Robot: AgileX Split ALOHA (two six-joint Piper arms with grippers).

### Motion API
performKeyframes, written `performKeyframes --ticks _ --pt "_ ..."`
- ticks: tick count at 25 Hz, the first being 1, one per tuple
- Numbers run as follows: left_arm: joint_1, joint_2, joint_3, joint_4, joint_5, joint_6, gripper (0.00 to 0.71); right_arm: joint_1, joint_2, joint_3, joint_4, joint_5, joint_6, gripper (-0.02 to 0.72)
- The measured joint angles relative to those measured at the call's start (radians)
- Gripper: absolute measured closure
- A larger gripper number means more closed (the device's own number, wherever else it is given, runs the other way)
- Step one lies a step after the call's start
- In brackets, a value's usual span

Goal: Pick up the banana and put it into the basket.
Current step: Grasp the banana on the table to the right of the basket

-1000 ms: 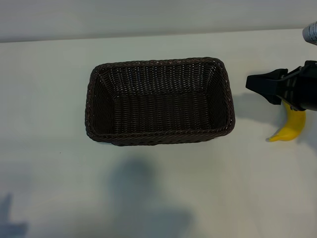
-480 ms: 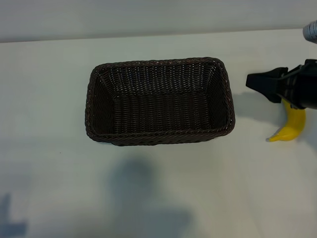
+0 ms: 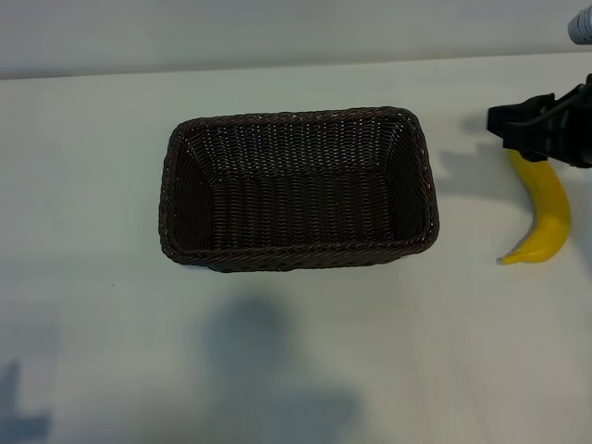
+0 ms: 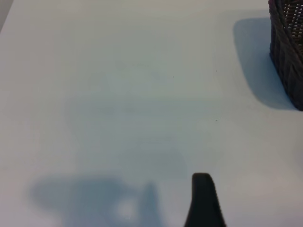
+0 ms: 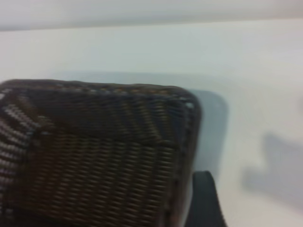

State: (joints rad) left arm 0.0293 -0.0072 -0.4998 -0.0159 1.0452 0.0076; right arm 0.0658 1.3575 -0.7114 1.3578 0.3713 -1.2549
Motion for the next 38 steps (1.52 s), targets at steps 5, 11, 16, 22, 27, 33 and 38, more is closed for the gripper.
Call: performKeyframes --ticks 5,11,16,22,27,33,38 --pt "0.000 0.000 0.000 0.000 0.000 0.000 0.181 0.000 0.000 0.000 -0.101 -0.066 0.056 0.191" --pt "0.000 0.000 0.000 0.000 0.000 0.000 0.181 0.000 0.039 -0.043 -0.188 -0.094 0.123 0.191" --pt "0.000 0.000 0.000 0.000 0.000 0.000 0.181 0.000 0.122 -0.090 -0.315 -0.079 0.213 0.191" --pt "0.000 0.000 0.000 0.001 0.000 0.000 0.181 0.000 0.209 -0.164 -0.562 -0.005 0.436 0.184" --pt "0.000 0.000 0.000 0.001 0.000 0.000 0.181 0.000 0.257 -0.235 -0.847 0.066 0.697 0.160" --pt "0.000 0.000 0.000 0.001 0.000 0.000 0.181 0.000 0.308 -0.291 -1.114 0.104 0.958 0.130" --pt "0.000 0.000 0.000 0.001 0.000 0.001 0.181 0.000 0.373 -0.313 -1.158 0.108 1.005 0.125"
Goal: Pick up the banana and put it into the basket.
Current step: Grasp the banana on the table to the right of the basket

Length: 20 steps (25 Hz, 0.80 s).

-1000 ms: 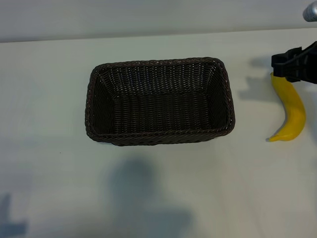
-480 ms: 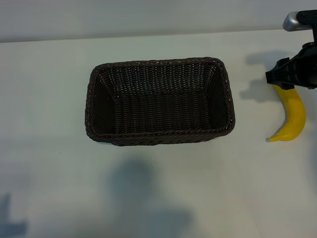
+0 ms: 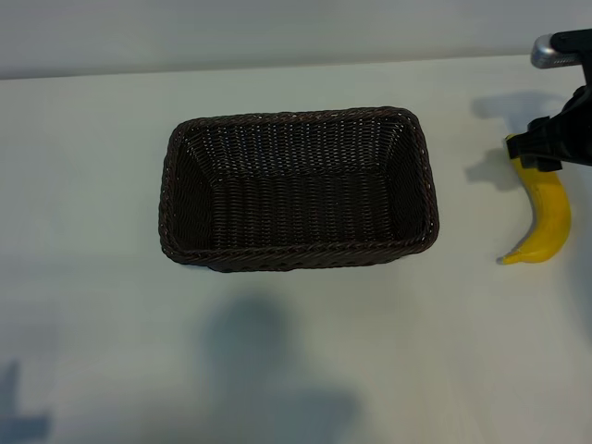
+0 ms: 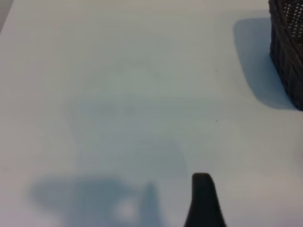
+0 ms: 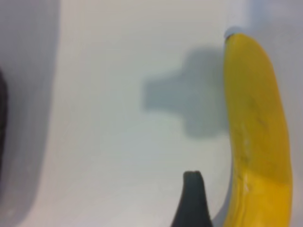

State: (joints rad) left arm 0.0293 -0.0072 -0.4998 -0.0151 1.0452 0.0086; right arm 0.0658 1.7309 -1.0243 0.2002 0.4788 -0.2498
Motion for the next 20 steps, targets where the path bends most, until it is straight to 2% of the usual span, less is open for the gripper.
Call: performKeyframes --ticks 7,20 --pt "0.000 0.000 0.000 0.000 0.000 0.000 0.181 0.000 0.083 -0.016 -0.028 0.020 0.005 0.125" --pt "0.000 0.000 0.000 0.000 0.000 0.000 0.181 0.001 0.159 -0.019 -0.168 0.025 0.120 0.125"
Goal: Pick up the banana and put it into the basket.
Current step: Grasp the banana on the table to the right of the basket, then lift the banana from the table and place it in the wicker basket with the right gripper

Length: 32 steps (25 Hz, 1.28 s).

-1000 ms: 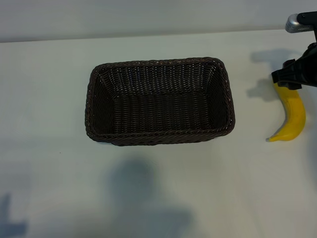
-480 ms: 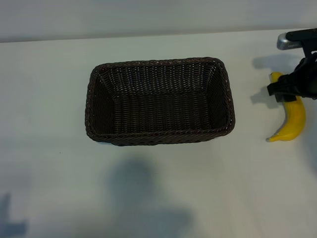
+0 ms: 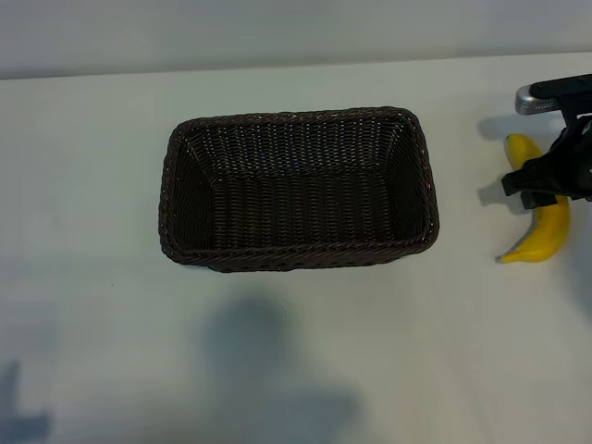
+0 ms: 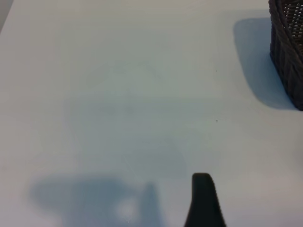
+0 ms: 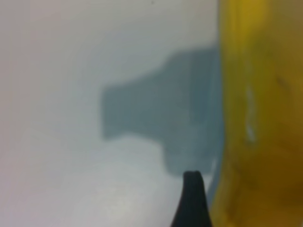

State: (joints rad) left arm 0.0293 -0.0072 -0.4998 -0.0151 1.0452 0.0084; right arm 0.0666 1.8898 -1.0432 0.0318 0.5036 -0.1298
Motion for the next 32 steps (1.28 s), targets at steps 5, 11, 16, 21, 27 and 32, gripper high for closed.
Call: performKeyframes --ticks 5,11,16,21,27,32 --pt "0.000 0.000 0.000 0.000 0.000 0.000 0.181 0.000 0.010 0.000 -0.011 0.000 0.021 0.125" --pt "0.000 0.000 0.000 0.000 0.000 0.000 0.181 0.000 0.010 -0.001 -0.012 0.000 0.021 0.178" --pt "0.000 0.000 0.000 0.000 0.000 0.000 0.181 0.000 0.010 -0.001 -0.019 0.000 0.022 0.281" --pt "0.000 0.000 0.000 0.000 0.000 -0.001 0.181 0.000 0.010 -0.001 -0.032 0.003 0.022 0.281" --pt "0.000 0.000 0.000 0.000 0.000 -0.001 0.181 0.000 0.009 -0.006 -0.042 0.017 0.022 0.281" --pt "0.000 0.000 0.000 0.000 0.000 -0.001 0.181 0.000 -0.025 -0.078 -0.045 0.130 0.022 0.281"
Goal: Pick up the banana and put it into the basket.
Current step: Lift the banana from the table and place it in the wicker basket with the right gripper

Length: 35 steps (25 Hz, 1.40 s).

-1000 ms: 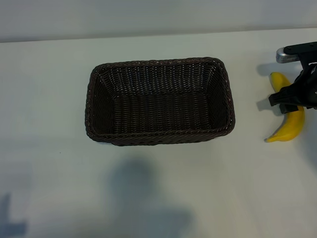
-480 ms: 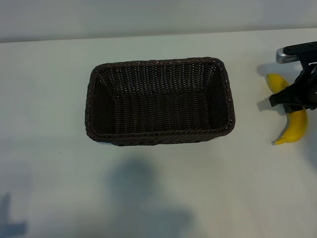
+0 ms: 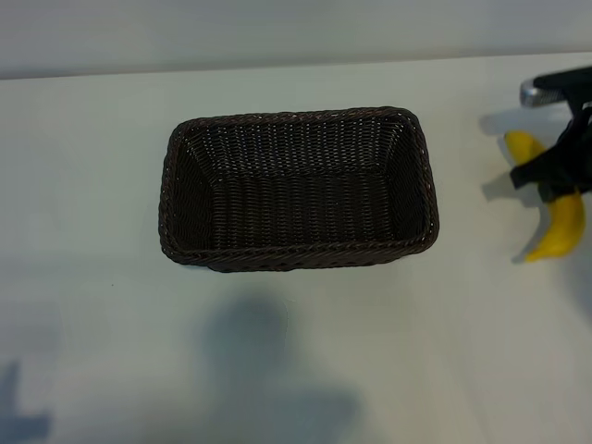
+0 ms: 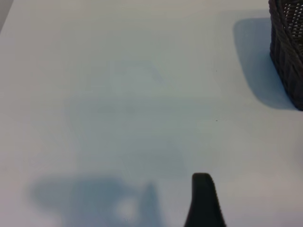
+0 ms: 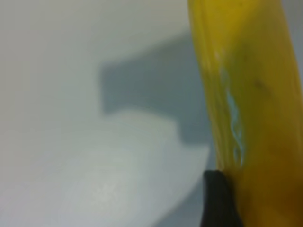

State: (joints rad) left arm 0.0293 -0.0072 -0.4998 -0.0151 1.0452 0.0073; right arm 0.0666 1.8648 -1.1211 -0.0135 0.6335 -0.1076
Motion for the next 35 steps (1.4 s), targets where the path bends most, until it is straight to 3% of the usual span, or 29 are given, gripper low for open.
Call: performKeyframes --ticks 6,14,28,35 --pt "0.000 0.000 0.000 0.000 0.000 0.000 0.181 0.000 -0.090 -0.098 0.000 0.104 0.000 0.281" --pt "0.000 0.000 0.000 0.000 0.000 0.000 0.181 0.021 -0.133 -0.107 0.013 0.100 0.000 0.281" --pt "0.000 0.000 0.000 0.000 0.000 0.001 0.181 0.313 -0.133 -0.111 0.021 -0.106 -0.021 0.281" --pt "0.000 0.000 0.000 0.000 0.000 0.001 0.181 0.456 -0.133 -0.111 0.024 -0.224 -0.086 0.281"
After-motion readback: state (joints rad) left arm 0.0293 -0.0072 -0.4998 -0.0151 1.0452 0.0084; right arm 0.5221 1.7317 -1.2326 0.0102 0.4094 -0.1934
